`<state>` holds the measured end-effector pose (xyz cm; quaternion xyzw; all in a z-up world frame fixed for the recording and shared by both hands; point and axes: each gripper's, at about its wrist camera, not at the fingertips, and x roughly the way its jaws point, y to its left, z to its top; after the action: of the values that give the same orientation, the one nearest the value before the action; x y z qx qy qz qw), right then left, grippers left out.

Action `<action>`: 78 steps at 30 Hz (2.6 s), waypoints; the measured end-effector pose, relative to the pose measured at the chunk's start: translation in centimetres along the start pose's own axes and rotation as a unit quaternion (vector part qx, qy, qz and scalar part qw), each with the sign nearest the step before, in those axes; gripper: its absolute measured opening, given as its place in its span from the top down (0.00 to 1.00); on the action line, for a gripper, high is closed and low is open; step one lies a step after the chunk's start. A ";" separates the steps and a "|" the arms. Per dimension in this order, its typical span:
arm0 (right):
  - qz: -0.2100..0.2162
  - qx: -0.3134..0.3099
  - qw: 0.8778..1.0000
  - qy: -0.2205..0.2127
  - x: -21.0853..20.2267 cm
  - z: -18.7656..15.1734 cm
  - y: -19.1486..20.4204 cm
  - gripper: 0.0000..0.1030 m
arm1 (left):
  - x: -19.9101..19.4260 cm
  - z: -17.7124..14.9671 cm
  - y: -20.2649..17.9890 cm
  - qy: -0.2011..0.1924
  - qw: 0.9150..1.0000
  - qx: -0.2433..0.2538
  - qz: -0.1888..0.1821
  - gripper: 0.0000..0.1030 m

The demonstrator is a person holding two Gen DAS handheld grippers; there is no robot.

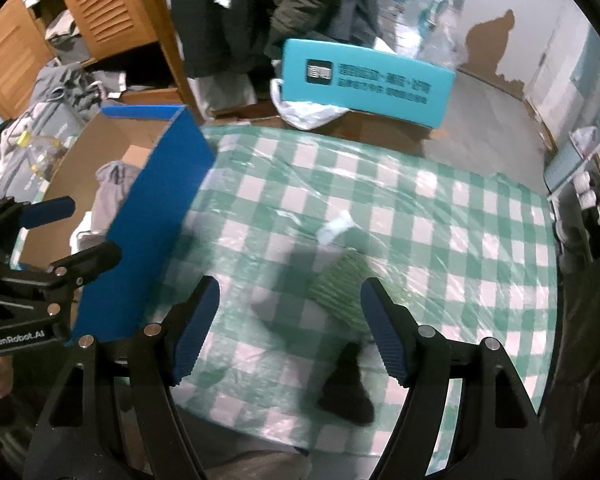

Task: Organize soft objects
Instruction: 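Withdraw both tools from the shoebox back over the table, then lower the right tool onto the grey beanie while the left tool approaches the green pad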

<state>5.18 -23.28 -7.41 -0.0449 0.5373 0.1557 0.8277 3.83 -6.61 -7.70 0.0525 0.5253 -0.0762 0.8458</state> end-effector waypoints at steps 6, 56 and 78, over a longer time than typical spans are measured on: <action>-0.018 0.024 1.000 0.010 0.4 -1.3 -3.0 0.28 | 1.2 0.4 -2.5 0.014 1.000 0.020 -0.009 0.22; -0.068 0.148 0.979 0.119 9.9 -6.6 -15.2 0.28 | 12.1 1.8 -10.4 0.102 0.992 0.061 -0.048 0.22; -0.118 0.181 0.970 0.113 7.7 -8.3 -18.7 0.28 | 15.0 2.8 -16.5 0.116 0.985 0.106 -0.070 0.20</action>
<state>6.50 -41.43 -19.58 0.0254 0.6377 -0.0487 0.7683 9.82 -24.36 -20.05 0.1135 0.6112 -0.1845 0.7613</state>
